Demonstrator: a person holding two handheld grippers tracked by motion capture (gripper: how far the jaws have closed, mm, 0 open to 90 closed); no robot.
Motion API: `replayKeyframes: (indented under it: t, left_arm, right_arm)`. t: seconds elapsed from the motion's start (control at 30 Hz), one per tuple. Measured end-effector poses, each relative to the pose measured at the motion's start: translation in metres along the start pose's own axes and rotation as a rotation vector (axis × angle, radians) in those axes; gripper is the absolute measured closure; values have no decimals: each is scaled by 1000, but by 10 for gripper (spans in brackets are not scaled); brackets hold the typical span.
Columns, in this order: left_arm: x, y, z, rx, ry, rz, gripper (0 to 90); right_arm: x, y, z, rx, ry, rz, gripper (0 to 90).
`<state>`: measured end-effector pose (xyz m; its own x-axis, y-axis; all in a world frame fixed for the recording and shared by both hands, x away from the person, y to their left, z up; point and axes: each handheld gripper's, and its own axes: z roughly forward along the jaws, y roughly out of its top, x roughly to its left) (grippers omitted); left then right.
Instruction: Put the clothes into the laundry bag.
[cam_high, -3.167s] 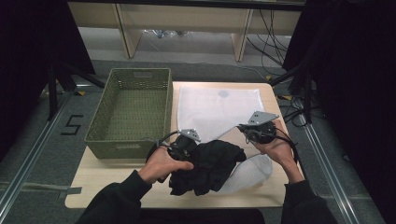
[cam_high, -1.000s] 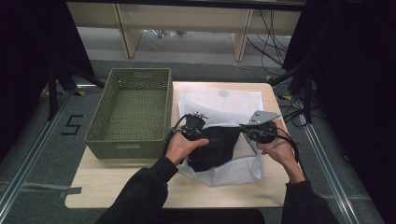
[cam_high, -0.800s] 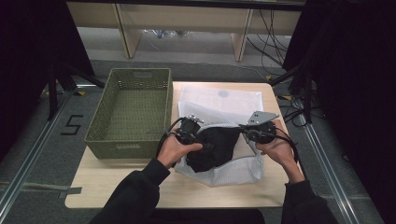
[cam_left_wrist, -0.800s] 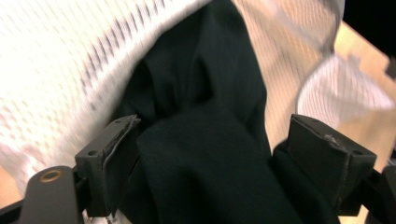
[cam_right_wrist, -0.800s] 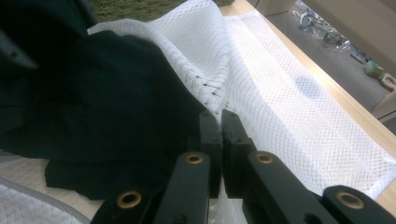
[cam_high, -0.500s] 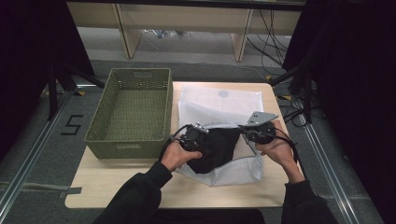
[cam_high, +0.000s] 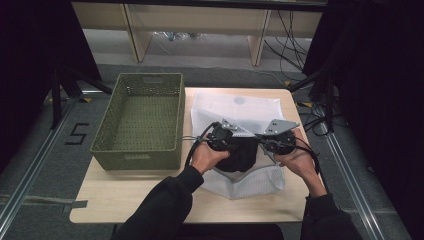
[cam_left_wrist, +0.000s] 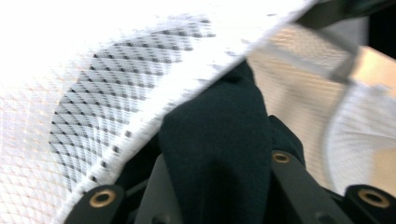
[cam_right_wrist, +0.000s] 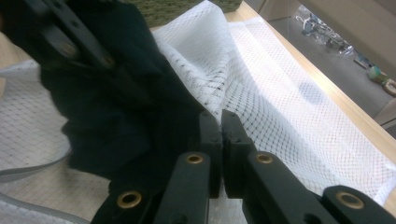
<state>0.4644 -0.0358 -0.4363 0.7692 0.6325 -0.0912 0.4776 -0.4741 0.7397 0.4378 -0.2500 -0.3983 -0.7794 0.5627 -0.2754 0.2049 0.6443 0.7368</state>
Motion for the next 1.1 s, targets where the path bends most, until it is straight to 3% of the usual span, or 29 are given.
replayKeyframes:
  t: [0.03, 0.07, 0.1, 0.17, 0.27, 0.3, 0.33, 0.37, 0.43, 0.47, 0.5, 0.6, 0.63, 0.7, 0.73, 0.77, 0.83, 0.9, 1.0, 1.1]
  left_arm:
    - [5, -5, 12, 25, -15, -47, 729]
    - [5, -5, 12, 25, -15, -47, 683]
    - [7, -12, 20, 66, -23, -70, 640]
    - [7, -15, 19, 66, -30, -70, 608]
    - [3, -16, 1, 81, -33, -41, 404]
    - [0, -16, -14, 75, -3, -16, 339]
    - [0, -16, -14, 75, -3, -16, 305]
    - [0, -17, -24, 77, 2, 0, 305]
    - [0, -20, -36, 85, 8, 8, 219]
    - [0, -24, -41, 87, 13, 5, 219]
    - [2, -32, -48, 113, 13, 16, 200]
    - [3, -39, -47, 128, 2, 16, 201]
    - [4, -44, -39, 169, -30, 16, 241]
    - [2, -47, -27, 185, -60, 27, 366]
    - [2, -47, -27, 185, -60, 27, 483]
    - [-1, -47, -15, 207, -74, 64, 663]
    - [-2, -45, -2, 207, -56, 70, 808]
    - [-3, -40, 6, 176, -56, 41, 845]
    - [-1, -30, 8, 145, -39, 62, 854]
    - [6, -12, 11, 35, 3, -16, 855]
  right_arm:
    - [-1, -1, 1, 2, -6, 1, 900]
    - [-1, -1, 1, 2, -6, 1, 900]
    - [-1, -3, 1, 7, -8, 14, 900]
    - [-2, -4, 1, 8, -8, 7, 900]
    - [-4, -6, 1, 6, -14, 14, 900]
    - [-5, -6, 1, 4, -10, 11, 900]
    - [-5, -6, 1, 4, -10, 11, 900]
    - [-3, -7, 0, 9, -13, 28, 899]
    - [-3, -5, 1, 8, -11, 10, 900]
    - [-3, -5, 1, 8, -11, 10, 900]
    - [-2, -4, 1, 8, -11, 5, 899]
    - [-2, -4, 1, 12, -10, 7, 899]
    - [-1, -4, 2, 10, -7, 7, 900]
    - [-1, -4, 3, 13, -5, 6, 900]
    - [-1, -4, 3, 13, -5, 6, 900]
    - [-1, -4, 3, 12, -5, 6, 900]
    - [-1, -4, 2, 11, -5, 4, 899]
    - [-1, -5, 0, 18, -6, 11, 899]
    - [-1, -6, 0, 10, -1, 5, 900]
    - [-2, -6, -5, 8, -6, 16, 900]
